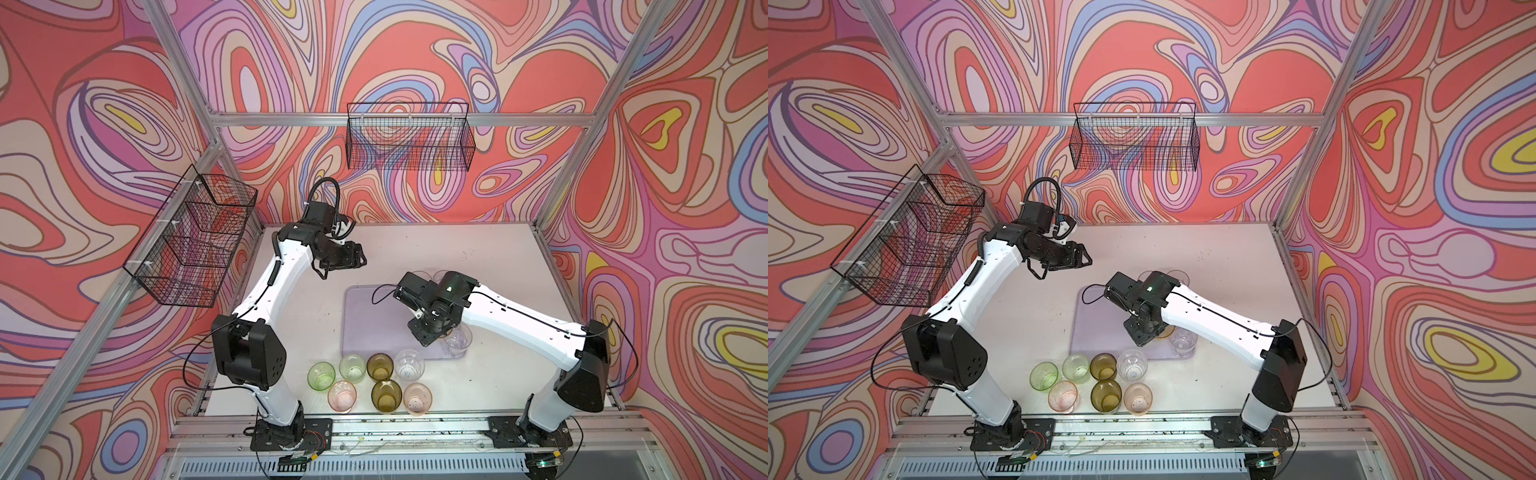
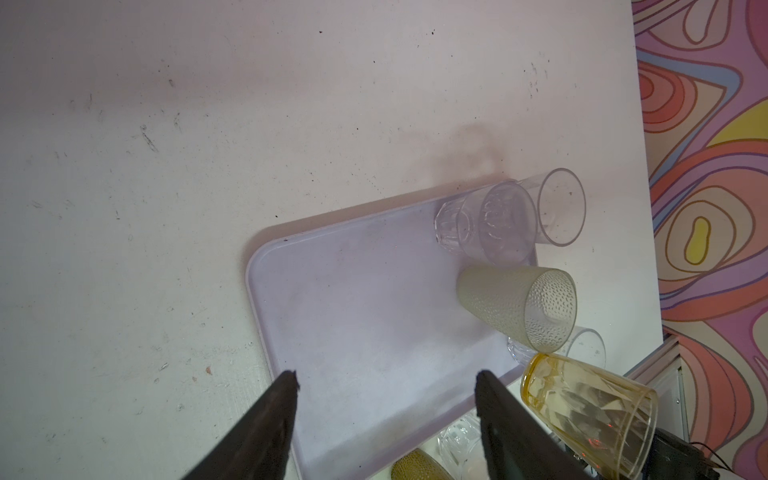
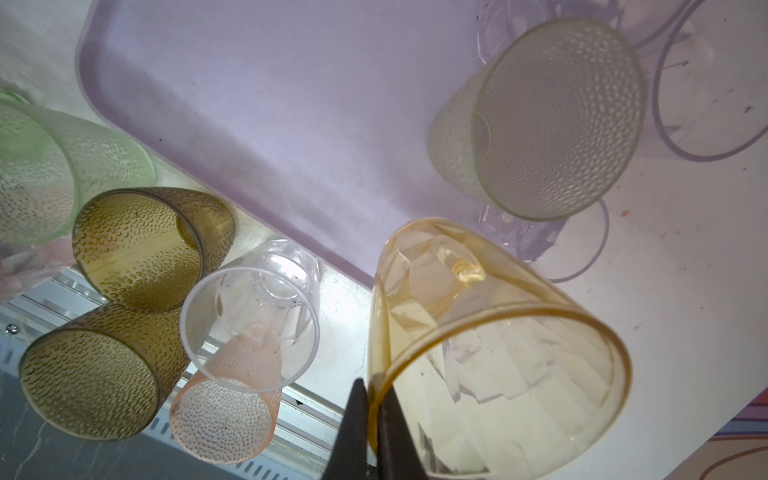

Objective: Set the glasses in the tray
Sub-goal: 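Lift the yellow cup with the right gripper and carry it over the tray, then lower the yellow cup onto the tray beside the pale green cup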

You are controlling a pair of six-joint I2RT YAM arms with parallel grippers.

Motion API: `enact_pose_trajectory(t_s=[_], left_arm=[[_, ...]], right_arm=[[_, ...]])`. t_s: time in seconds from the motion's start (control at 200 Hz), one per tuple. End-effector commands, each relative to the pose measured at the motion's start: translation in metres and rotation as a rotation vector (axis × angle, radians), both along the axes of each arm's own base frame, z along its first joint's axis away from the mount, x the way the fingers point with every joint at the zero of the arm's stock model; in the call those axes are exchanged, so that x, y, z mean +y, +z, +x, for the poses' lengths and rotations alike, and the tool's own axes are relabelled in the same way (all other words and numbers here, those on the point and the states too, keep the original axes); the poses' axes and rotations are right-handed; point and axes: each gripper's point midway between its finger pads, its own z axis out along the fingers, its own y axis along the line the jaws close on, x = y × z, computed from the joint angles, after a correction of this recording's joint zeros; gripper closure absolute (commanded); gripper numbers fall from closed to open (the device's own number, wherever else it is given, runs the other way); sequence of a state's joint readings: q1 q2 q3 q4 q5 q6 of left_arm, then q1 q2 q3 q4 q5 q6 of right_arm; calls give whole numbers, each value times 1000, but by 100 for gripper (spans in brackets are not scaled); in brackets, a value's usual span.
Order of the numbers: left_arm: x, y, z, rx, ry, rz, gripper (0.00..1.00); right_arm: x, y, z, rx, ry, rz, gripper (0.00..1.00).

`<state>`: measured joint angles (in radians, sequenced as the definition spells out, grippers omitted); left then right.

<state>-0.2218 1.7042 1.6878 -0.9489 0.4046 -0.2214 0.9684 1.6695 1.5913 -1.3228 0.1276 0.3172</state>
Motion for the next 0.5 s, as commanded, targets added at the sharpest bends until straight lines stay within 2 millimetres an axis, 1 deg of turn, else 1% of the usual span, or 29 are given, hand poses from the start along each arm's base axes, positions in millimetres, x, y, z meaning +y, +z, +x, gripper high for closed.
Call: enact_pose_trajectory(t_s=[0.0,0.371,0.496], left_arm=[[-1,-3,-1,25,-3,-3,29],[-1,-2,-1,21,-2,-3,29],[-1,-2,-1,22,-4,-3,29]], right_arm=[[9,2,8,-9,9,26,100],[13,-19,8,42,10,-5,100],[15,-22,7,55,2,-3,100]])
